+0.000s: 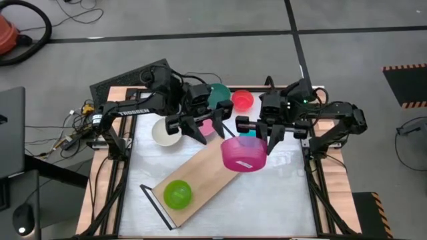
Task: Place and stack bowls onto a shelf
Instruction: Stack the transparent pink bowl on the top transparent green bowl on the shelf
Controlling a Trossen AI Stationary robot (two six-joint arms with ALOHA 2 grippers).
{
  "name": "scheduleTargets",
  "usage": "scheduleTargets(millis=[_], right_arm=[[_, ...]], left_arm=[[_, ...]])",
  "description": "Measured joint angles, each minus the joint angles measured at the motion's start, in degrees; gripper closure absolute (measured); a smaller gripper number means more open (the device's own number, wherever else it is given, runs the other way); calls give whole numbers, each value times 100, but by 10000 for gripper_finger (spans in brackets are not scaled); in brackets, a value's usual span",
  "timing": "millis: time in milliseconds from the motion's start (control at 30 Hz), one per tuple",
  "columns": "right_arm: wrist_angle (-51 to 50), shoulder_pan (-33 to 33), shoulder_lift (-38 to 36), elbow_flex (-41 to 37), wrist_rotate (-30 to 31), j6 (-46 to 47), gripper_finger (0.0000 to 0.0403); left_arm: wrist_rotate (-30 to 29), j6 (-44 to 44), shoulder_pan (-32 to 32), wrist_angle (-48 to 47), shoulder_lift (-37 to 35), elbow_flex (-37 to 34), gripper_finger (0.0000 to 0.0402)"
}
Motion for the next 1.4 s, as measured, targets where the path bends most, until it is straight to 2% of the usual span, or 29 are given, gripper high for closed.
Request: scheduleTargets(millis=[100,333,500,800,967,1200,1400], right_arm=[[8,31,-2,0,-10,-9,376],[0,-32,0,0,-49,-77,377],[-9,-107,0,0,-54,-41,377],[-183,-103,0,0,-101,-26,377],[-376,-88,0,0,-113,-25,377],[-929,-125,-3,0,-196,-42,377],[-1080,-216,-2,-2,-339,-222,376]], left_arm=[[-476,336,7,-38,-2,0,184],[-575,-133,14,-158,0,0,184],[134,-906,136,-165,0,0,184],[470,-1098,129,-467,6,-5,184],[632,-808,120,-526,0,-5,184],[586,-1206,127,247,2,-5,184],[322,-1588,102,827,-30,0,184]])
